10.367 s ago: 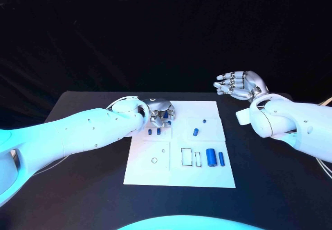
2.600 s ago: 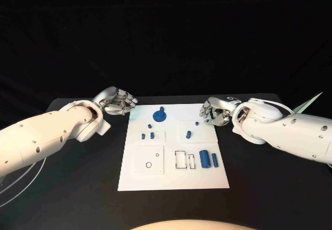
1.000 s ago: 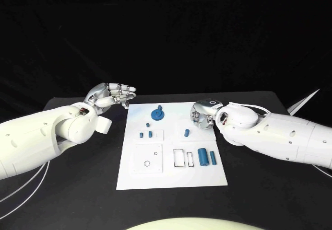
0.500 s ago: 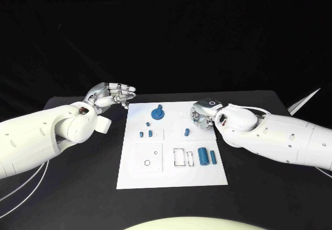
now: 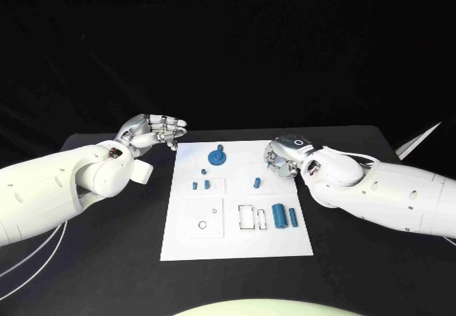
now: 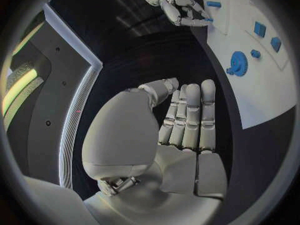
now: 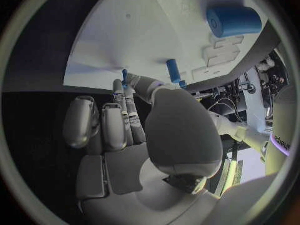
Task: Assemble the parts on the task board
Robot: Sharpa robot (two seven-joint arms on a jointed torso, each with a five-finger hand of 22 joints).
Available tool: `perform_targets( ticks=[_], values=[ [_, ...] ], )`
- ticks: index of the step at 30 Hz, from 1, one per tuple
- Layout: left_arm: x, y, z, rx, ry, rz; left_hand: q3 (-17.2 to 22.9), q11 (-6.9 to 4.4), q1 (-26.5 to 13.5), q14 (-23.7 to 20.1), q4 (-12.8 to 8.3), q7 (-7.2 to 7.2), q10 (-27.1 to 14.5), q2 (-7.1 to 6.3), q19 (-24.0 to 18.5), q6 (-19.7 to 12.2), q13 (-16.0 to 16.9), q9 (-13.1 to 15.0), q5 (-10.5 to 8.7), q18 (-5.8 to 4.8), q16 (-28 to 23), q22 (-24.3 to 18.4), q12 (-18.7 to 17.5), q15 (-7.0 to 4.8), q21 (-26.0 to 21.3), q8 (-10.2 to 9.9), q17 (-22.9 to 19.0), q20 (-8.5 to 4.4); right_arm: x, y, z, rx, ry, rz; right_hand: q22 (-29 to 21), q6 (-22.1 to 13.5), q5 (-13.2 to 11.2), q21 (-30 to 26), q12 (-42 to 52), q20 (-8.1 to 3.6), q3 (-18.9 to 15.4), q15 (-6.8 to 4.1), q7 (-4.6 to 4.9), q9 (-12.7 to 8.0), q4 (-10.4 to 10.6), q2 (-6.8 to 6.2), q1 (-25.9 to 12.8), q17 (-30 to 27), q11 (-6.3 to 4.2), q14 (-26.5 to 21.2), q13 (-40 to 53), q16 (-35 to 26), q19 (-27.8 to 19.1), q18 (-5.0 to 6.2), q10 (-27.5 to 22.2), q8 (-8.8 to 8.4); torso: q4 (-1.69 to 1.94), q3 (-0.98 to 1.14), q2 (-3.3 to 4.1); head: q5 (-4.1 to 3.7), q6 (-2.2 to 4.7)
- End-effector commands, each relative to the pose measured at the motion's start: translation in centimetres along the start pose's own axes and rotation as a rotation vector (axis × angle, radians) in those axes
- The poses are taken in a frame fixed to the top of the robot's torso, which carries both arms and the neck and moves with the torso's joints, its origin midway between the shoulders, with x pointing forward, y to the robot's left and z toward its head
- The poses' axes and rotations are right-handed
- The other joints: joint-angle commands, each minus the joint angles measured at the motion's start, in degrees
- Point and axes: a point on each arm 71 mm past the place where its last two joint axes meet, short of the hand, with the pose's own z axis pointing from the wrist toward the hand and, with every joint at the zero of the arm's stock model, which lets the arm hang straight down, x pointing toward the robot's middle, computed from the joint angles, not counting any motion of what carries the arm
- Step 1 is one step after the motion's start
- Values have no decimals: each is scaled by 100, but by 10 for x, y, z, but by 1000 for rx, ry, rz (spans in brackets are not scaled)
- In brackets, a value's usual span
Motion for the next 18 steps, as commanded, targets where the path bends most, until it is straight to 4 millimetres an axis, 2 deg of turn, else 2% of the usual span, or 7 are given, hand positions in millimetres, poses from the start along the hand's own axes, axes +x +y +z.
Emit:
perform_targets(
  ticks=[1, 6, 12, 18],
  values=[
    [0, -1, 0, 3, 0, 0, -147, 12, -52, -70, 18, 33, -175, 97, -69, -38, 87, -46, 9, 39, -71, -67, 67, 21, -117, 106, -62, -20, -6, 0, -3, -5, -24, 18, 85, 47, 75, 146, 123, -5, 373, -63, -3, 134, -163, 293, 14, 68, -122, 256, 145, 76, 139, -110, 309, 190, -6, 0, -2, 7, 5],
    [1, -1, 0, 4, 1, 0, -151, 14, -55, -74, 20, 35, -182, 98, -70, -40, 87, -46, 10, 38, -72, -69, 69, 23, -120, 109, -64, -19, -16, 5, -11, -21, -60, 62, 134, 49, 74, 186, 119, -7, 379, -65, -3, 143, -167, 287, 0, 72, -124, 258, 150, 84, 156, -120, 317, 196, -3, 3, 6, -2, 26],
    [3, -2, 1, 7, 6, -3, -153, 15, -53, -78, 19, 34, -189, 102, -71, -36, 88, -45, 12, 38, -74, -72, 72, 25, -124, 117, -66, -18, -23, 24, -18, -71, -107, 127, 170, 51, 74, 215, 117, -8, 383, -65, -4, 148, -171, 284, -5, 70, -125, 258, 152, 85, 170, -127, 322, 200, 8, 5, 3, 11, 31],
    [6, -2, 2, 12, 5, -9, -153, 15, -53, -78, 19, 34, -189, 102, -71, -36, 88, -45, 12, 38, -74, -72, 72, 25, -124, 117, -66, -18, -25, 60, -26, -168, -139, 199, 208, 50, 74, 246, 114, -9, 387, -66, -3, 151, -176, 281, -7, 56, -125, 256, 154, 77, 184, -135, 323, 201, 5, 7, -2, 131, 21]
  ],
)
